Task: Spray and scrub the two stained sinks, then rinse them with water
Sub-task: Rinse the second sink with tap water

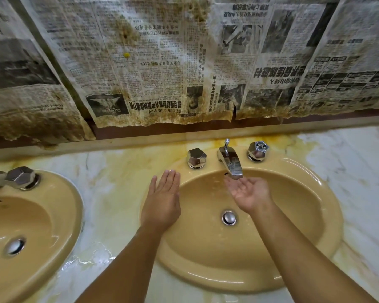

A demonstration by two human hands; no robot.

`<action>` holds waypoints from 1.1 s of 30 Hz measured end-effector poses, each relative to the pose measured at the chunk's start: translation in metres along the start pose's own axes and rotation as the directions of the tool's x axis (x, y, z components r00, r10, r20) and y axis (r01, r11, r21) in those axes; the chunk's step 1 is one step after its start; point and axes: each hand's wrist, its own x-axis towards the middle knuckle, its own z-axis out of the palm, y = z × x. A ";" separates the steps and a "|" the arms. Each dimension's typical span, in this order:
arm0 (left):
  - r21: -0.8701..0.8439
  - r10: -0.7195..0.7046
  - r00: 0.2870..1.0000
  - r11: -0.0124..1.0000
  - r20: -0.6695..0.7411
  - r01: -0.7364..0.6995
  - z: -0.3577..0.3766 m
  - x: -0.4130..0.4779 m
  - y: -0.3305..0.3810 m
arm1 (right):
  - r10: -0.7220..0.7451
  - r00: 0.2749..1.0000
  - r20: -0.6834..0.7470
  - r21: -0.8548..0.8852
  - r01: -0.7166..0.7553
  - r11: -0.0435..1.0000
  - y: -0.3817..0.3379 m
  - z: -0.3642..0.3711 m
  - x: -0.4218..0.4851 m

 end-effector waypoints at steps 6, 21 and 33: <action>-0.016 -0.003 1.000 1.000 0.006 0.003 -0.002 0.001 0.000 | 0.095 0.988 0.124 0.026 -0.099 0.995 0.027 0.021 -0.022; -0.047 0.012 1.000 0.999 -0.020 -0.013 0.001 0.002 -0.001 | 0.132 0.979 0.157 -0.017 -0.131 0.991 0.020 0.017 -0.023; 0.035 0.056 0.998 0.998 -0.027 -0.055 0.003 0.003 -0.003 | -0.015 0.974 0.225 0.028 0.009 1.000 0.011 0.001 -0.035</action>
